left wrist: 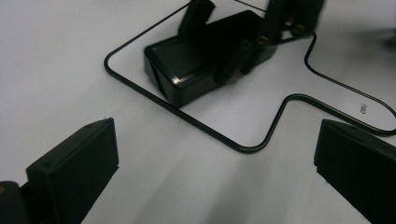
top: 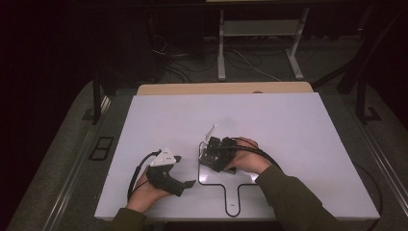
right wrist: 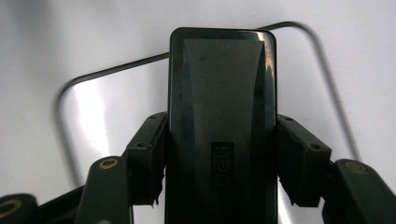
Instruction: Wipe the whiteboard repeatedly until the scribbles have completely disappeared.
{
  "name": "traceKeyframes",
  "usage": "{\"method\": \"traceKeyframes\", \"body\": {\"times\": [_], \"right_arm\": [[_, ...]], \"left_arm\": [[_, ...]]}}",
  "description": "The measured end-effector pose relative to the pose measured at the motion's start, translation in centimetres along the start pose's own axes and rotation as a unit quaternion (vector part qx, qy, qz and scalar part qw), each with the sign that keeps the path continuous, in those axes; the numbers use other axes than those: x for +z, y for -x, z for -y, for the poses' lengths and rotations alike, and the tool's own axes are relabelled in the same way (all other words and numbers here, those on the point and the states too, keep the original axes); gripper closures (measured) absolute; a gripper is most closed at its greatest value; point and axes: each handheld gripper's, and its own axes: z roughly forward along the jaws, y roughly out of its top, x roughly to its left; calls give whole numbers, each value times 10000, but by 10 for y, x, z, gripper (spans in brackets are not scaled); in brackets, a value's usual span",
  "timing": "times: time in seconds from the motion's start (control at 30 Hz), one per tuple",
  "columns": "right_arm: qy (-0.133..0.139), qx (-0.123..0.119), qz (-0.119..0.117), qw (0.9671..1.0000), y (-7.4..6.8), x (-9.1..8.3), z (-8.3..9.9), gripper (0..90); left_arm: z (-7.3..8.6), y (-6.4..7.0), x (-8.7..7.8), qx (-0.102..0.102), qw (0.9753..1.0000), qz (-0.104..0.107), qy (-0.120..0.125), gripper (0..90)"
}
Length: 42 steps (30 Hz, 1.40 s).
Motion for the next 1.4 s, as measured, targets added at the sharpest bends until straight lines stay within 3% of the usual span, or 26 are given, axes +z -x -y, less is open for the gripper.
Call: {"method": "traceKeyframes", "body": {"times": [0.13,0.2,0.5,0.67,0.9,1.17,1.4], "right_arm": [[-28,28,72,10000,3,1,-1,388],[-102,118,221,9996,11,2,-3,389],[-176,683,437,9966,51,9,-6,388],[-224,846,502,9949,62,10,-6,389],[-253,759,594,9950,58,9,-7,389],[78,918,108,9957,51,6,4,389],[401,1043,-50,9937,50,2,17,389]], "left_arm": [[-1,1,0,27,10000,4,-5,0],[-1,1,0,58,10000,10,-18,0],[0,0,-1,52,10000,-1,-26,0],[0,-1,0,75,10000,0,-32,0],[0,0,-1,80,10000,-7,-21,0],[0,0,-1,50,10000,-4,-14,0],[0,0,-1,20,10000,-5,0,0]]}}
